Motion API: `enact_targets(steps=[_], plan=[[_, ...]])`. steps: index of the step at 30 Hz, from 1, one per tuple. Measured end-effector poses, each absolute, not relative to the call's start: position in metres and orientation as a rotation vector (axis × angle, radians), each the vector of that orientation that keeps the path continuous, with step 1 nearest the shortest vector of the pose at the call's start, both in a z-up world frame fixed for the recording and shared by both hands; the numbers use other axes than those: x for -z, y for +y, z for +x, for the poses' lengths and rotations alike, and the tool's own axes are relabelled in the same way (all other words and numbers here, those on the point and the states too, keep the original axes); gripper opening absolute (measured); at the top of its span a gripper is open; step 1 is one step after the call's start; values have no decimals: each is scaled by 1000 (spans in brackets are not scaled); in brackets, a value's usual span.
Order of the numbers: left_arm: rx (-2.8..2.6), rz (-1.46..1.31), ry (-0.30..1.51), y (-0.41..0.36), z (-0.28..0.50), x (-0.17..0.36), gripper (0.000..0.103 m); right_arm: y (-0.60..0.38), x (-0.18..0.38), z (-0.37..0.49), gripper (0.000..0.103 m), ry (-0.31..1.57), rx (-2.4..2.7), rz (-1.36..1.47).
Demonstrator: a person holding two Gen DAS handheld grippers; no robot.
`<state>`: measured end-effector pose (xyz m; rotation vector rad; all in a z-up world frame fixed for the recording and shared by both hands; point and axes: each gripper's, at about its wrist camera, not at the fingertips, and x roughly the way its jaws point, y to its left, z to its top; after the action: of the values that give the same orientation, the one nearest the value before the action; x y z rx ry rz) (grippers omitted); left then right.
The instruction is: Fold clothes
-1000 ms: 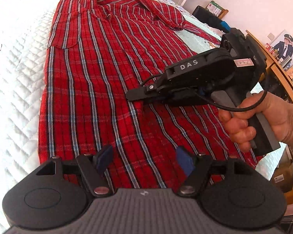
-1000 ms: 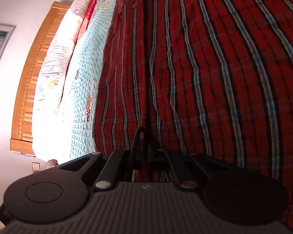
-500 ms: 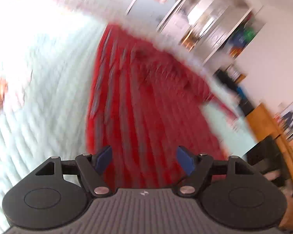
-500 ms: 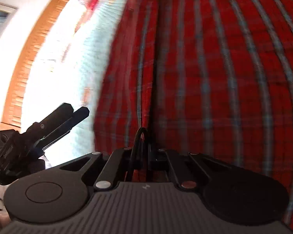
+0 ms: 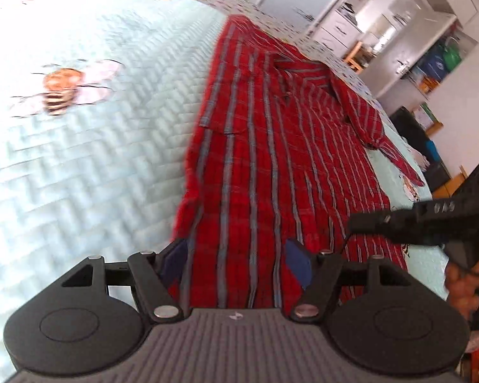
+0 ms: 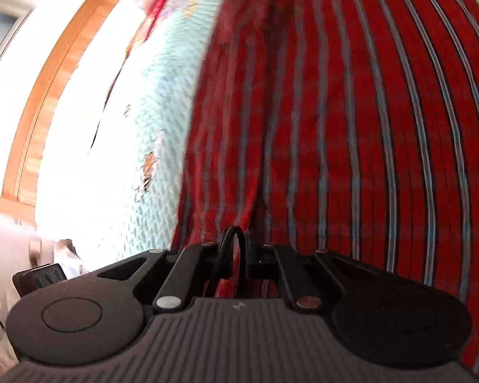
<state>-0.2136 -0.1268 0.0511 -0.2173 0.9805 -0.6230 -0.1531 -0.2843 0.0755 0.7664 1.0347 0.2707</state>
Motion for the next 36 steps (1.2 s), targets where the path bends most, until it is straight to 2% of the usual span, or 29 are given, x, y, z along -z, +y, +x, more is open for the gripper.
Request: enact_targets(steps=[4, 8, 11, 17, 20, 24, 26, 27, 30, 32, 36], plan=[[536, -241, 1041, -96, -235, -56, 71, -262, -96, -130, 8, 1011, -391, 636], [510, -290, 1193, -72, -252, -45, 71, -249, -80, -104, 9, 1008, -467, 746], [511, -424, 1276, -52, -259, -33, 71, -242, -67, -98, 10, 1030, -474, 803], [469, -766, 1366, -16, -253, -4, 71, -287, -55, -142, 14, 1110, -527, 1088], [484, -753, 1378, -17, -251, -5, 71, -307, -67, -170, 19, 1295, -589, 1098], [503, -610, 1371, -34, -247, -19, 71, -289, -93, -214, 20, 1759, -758, 748], [500, -598, 1366, -35, -248, -18, 71, -281, -99, -228, 25, 1841, -807, 580], [501, -596, 1364, -36, -247, -17, 71, -273, -102, -227, 34, 1845, -832, 523], [508, -575, 1363, -41, -245, -16, 71, -251, -101, -206, 44, 1696, -914, 570], [521, -555, 1362, -43, -245, -17, 71, -238, -87, -190, 45, 1597, -953, 678], [511, -587, 1375, -43, -242, -14, 71, -250, -43, -210, 45, 1540, -958, 773]])
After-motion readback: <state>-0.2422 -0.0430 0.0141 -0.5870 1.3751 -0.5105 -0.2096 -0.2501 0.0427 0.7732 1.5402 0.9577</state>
